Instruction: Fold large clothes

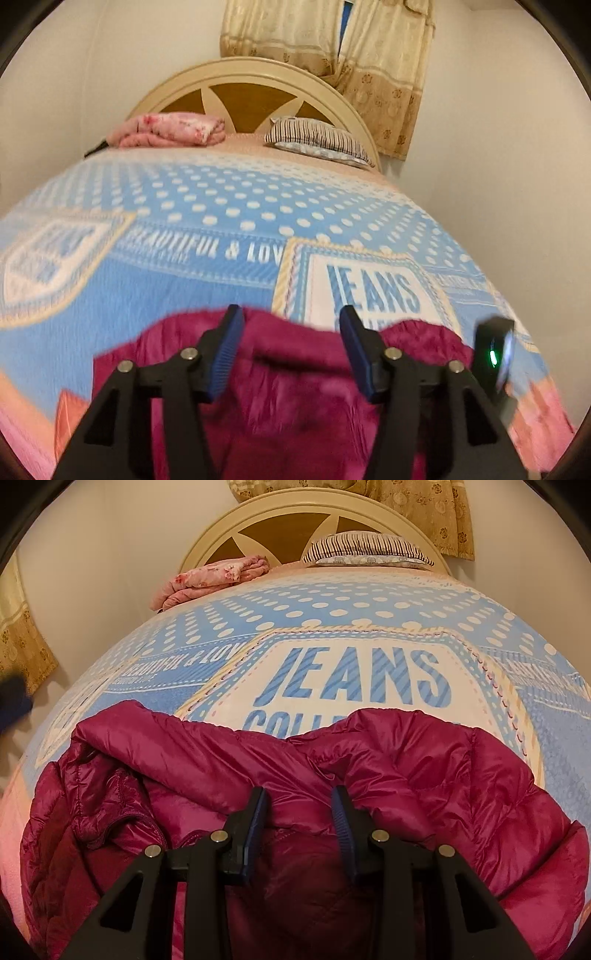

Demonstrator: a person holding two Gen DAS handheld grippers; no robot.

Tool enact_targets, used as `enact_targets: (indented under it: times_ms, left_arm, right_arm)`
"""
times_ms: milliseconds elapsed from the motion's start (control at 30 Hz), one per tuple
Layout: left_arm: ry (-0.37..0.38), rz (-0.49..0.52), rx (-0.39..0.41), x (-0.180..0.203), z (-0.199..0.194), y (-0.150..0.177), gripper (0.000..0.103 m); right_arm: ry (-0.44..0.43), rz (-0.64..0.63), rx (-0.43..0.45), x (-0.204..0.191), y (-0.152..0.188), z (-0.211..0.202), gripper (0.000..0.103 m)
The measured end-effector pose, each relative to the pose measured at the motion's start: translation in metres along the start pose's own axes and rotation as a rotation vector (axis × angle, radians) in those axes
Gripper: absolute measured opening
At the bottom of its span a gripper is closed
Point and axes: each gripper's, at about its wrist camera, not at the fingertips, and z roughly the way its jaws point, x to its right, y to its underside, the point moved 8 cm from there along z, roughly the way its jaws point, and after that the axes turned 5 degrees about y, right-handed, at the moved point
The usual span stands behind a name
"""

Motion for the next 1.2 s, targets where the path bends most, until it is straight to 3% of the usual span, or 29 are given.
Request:
enact_targets:
  times_ms: [133, 233, 267, 500, 733, 1200]
  left_arm:
    - [-0.121, 0.006, -0.116, -0.003, 0.059, 0.012, 0.057]
    - [-0.274, 0.009, -0.202, -0.024, 0.079, 0.042, 0.057]
    - [-0.286, -0.002, -0.215, -0.028, 0.082, 0.049, 0.058]
    - [-0.268, -0.052, -0.264, -0.043, 0.095, 0.082, 0.067]
    - [-0.290, -0.034, -0.253, -0.039, 0.097, 0.082, 0.072]
    - [-0.305, -0.018, -0.252, -0.039, 0.099, 0.082, 0.073]
  right_arm:
    - [-0.015, 0.008, 0.013, 0.003, 0.001, -0.004, 0.037]
    - [-0.031, 0.021, 0.022, 0.005, 0.002, -0.006, 0.037]
    - [-0.033, 0.022, 0.023, 0.004, 0.002, -0.006, 0.037]
    - [-0.038, 0.020, 0.020, 0.005, 0.002, -0.005, 0.037]
    - [-0.011, 0.000, 0.001, 0.001, 0.002, 0.000, 0.038]
    - [0.023, -0.022, -0.009, -0.001, 0.003, 0.003, 0.038]
